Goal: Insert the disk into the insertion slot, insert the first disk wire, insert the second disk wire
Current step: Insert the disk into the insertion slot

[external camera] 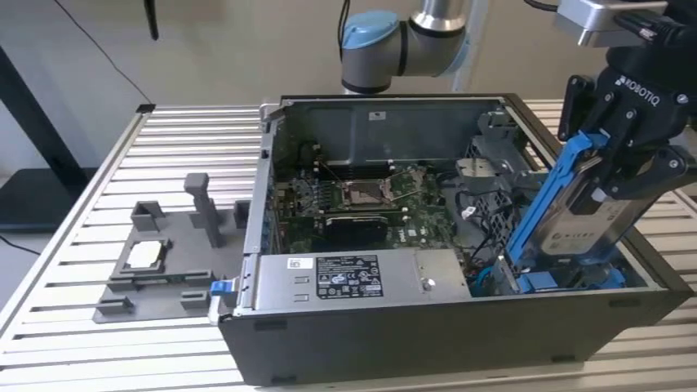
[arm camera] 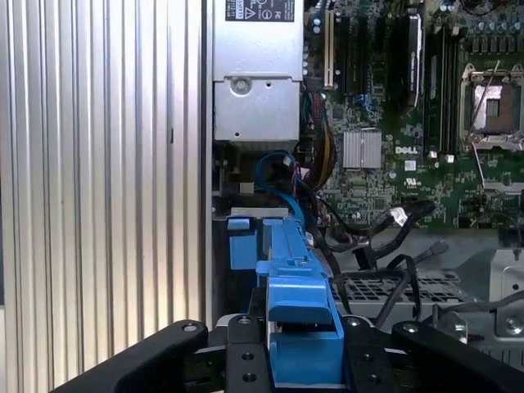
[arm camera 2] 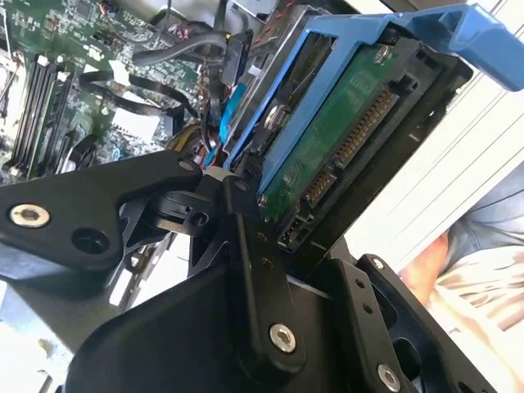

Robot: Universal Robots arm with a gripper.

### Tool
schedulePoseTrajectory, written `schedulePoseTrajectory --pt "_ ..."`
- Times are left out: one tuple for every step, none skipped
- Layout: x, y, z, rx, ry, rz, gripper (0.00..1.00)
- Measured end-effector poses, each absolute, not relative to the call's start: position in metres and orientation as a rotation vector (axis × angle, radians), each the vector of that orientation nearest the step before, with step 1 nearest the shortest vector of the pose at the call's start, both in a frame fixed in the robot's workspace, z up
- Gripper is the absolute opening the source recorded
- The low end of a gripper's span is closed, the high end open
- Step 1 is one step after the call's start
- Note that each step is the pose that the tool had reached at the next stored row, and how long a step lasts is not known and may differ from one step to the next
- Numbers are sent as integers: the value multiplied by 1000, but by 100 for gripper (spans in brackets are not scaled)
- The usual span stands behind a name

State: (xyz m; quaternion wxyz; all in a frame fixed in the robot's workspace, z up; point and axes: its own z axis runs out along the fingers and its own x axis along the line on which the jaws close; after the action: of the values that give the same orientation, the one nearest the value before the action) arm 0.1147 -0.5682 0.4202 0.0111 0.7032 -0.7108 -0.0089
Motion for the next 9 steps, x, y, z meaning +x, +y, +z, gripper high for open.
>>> schedulePoseTrajectory --pt "115 -568 419 2194 -2217 -28 33" --pt "115 -569 418 2194 -2217 -28 33" --pt "115 -569 417 2194 -2217 -28 33" --pt "115 -569 417 2194 -2217 -28 33" --pt "115 -569 416 2195 -2217 -28 33" --pt "115 -569 415 2195 -2216 -28 33" --pt "115 -570 414 2195 -2216 -28 33" --pt "115 -570 413 2195 -2216 -28 33" --pt "115 -570 413 2195 -2216 -28 33"
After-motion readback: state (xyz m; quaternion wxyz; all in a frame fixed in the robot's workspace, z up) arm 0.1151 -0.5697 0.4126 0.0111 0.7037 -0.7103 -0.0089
